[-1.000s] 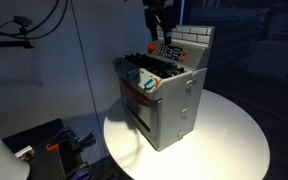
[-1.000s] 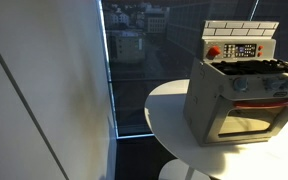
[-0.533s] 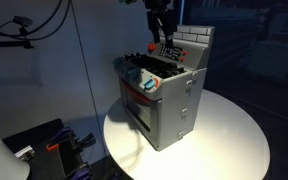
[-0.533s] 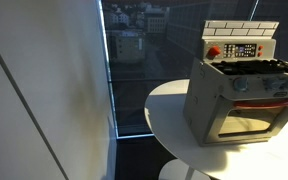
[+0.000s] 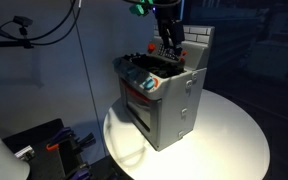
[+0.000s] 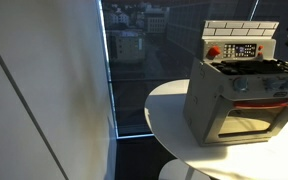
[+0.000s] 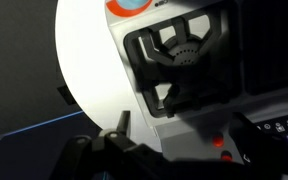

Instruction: Press a button on the toy stove

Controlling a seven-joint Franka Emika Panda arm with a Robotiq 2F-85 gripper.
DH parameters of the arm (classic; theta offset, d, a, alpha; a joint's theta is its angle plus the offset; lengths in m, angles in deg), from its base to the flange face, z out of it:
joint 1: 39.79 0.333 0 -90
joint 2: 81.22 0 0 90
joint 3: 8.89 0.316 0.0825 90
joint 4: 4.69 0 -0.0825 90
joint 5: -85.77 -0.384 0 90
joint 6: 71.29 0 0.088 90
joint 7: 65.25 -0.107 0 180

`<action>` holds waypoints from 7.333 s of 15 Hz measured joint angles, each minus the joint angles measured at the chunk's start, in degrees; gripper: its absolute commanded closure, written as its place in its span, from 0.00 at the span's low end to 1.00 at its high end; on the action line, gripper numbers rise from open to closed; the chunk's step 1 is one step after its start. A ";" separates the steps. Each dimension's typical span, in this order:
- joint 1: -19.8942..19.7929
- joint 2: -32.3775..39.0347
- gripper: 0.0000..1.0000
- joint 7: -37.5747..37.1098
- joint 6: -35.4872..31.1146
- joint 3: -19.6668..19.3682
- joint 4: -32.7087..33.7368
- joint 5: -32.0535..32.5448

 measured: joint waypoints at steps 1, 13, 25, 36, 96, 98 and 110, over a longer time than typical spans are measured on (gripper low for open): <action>0.00 0.77 0.00 -0.45 -0.61 -0.02 0.49 0.00; 0.48 6.80 0.00 -6.41 -5.47 -0.25 4.50 0.84; 0.80 8.09 0.00 -9.06 -6.39 -1.03 5.08 2.16; 0.81 10.06 0.00 -9.07 -6.39 -1.22 7.43 2.16; 2.39 14.78 0.00 -9.04 -6.06 -1.71 11.28 2.05; 2.55 14.69 0.00 -9.03 -5.88 -1.71 11.07 2.05; 3.55 13.74 0.00 -9.04 -5.36 -1.81 10.56 2.01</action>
